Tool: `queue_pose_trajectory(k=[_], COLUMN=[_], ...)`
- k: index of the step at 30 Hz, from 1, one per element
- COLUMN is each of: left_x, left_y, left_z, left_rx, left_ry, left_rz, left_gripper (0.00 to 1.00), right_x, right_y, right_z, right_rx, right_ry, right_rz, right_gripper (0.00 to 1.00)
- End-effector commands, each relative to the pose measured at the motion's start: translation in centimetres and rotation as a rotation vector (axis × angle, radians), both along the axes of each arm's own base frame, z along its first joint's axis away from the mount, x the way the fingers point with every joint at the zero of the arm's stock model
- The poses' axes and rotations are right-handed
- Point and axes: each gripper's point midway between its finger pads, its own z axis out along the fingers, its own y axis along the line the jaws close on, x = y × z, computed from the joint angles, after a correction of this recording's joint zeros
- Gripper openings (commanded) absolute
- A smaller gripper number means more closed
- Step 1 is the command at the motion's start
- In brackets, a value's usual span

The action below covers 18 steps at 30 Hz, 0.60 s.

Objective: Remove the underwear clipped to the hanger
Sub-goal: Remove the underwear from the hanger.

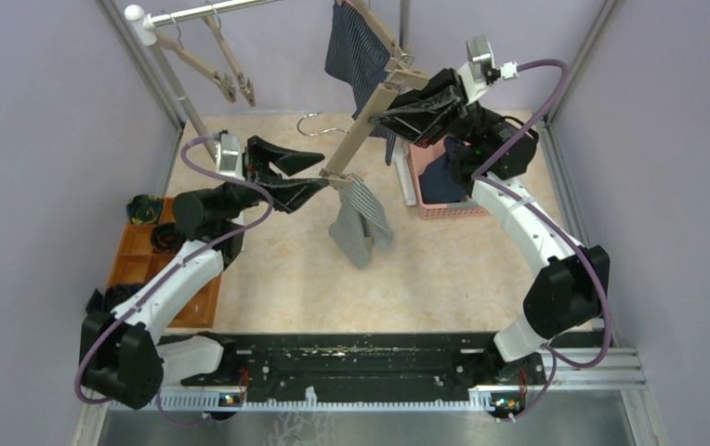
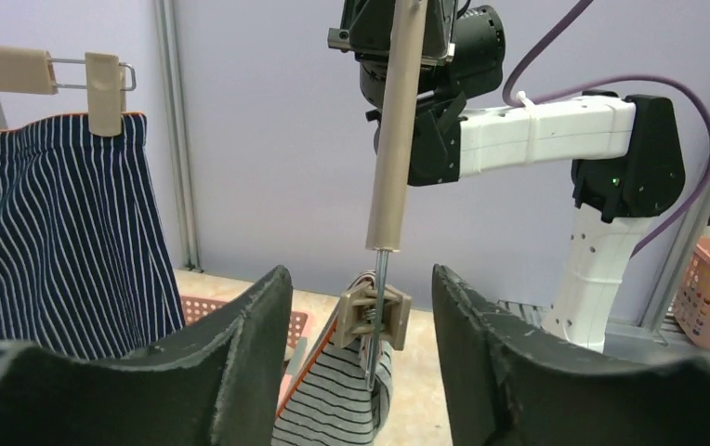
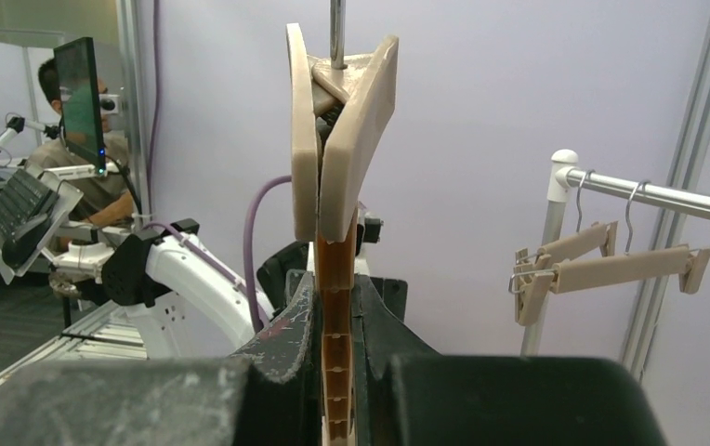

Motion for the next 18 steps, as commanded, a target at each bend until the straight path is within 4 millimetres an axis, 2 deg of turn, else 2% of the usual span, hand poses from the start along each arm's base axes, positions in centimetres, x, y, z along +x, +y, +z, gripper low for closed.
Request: queue_pose_trajectory(k=[1,3,5,6,7,10,14,18], left_x=[-0.1,-0.1,-0.2,-0.3,-0.3,0.0,0.3,0.2], left_y=[0.8,0.9,0.8,0.8,0.7,0.6,0.5,0.5], left_z=[1.5,1.2,1.1,1.1,1.1,0.9,-0.2,-0.2], left_rx=[0.020,0.017,0.009,0.004,0.007,0.018,0.025,0.011], left_ry=[-0.023,-0.007,0.003,0.005,0.006,0.021,0.046,0.037], left_rz=[0.074,0.077,0.061,0.053,0.046,0.046,0.046,0.044], left_gripper=[0.60,0.53,0.63,0.74,0.76,0.72,0.72,0.72], right_x=[-1.2,-1.2,-1.3,-1.3,-1.3,-1.5,-1.8,-1.7], right_y=[-0.6,-0.6,-0.6,-0.6,-0.6,-0.8,-0.9,-0.8], right_z=[1.9,1.9,1.9,1.8,1.8,2.0,2.2,2.2], right_rx=[0.051,0.052,0.052,0.050,0.052,0.059,0.062,0.063], right_ry=[-0.070,-0.072,-0.073,-0.072,-0.070,-0.074,-0.083,-0.078], right_rz=[-0.007,-0.004,0.001,0.002,0.002,0.002,0.000,-0.002], right_gripper=[0.00,0.00,0.00,0.00,0.00,0.00,0.00,0.00])
